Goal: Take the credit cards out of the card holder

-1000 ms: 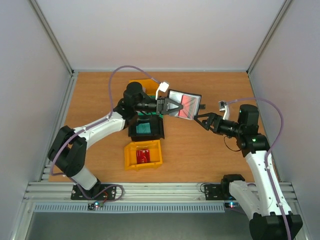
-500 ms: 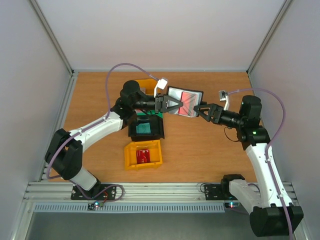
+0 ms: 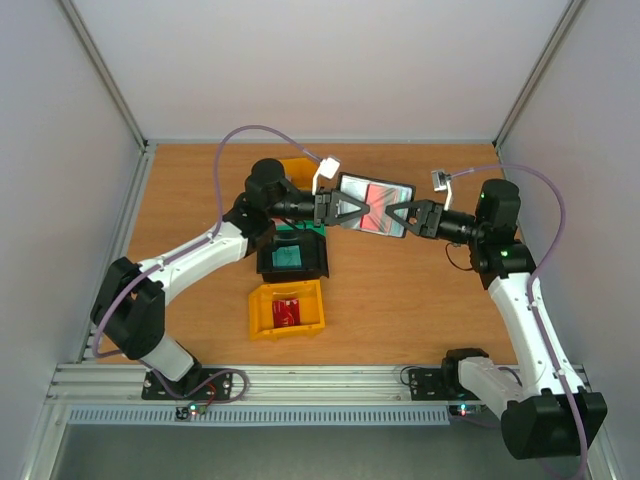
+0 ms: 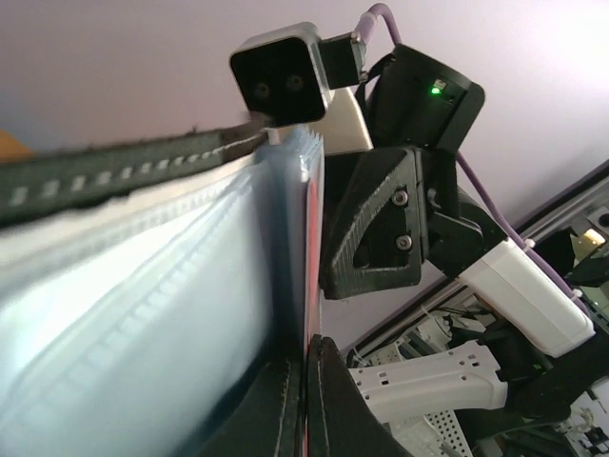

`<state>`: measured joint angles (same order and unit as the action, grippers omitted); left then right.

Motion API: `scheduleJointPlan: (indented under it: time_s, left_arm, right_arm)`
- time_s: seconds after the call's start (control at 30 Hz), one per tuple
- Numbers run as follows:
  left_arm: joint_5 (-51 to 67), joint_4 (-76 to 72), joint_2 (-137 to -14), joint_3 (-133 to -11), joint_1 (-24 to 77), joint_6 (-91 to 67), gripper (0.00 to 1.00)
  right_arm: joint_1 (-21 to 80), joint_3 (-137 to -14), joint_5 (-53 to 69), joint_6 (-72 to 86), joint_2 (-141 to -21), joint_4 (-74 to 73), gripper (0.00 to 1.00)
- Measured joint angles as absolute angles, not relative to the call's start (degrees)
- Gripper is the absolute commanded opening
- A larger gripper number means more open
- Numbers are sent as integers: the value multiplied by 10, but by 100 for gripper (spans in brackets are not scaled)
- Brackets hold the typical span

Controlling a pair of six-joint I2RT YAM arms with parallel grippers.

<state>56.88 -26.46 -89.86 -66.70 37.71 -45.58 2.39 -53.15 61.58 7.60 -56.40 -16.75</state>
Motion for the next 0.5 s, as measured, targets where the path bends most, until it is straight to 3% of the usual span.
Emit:
scheduleJointPlan:
  time_s: [0.1,0.2,0.23,0.3,0.37,0.5]
  left_arm:
    - [563,-250,-900,-669,377,-443,0]
    - [558,-228,-900,-669,376,-433,0]
    - [558,-221,-900,-669,376,-430,0]
    - [561,-217,-900,-670,376,-427,19]
    - [566,-216,-900,-671,376,-420,30]
    - [580,-237,-899,-664,376,-434,28]
  right_arm:
    - [25,-531,642,102,-570,-131,16]
    - [27,-530,660,121,-578,-114,3]
    - [27,-530,664,120,-578,-113,1]
    - [27,-530,667,117,-578,-116,1]
    - [27,-533,670,110,-578,-127,1]
    - [27,-537,670,96,-578,-151,1]
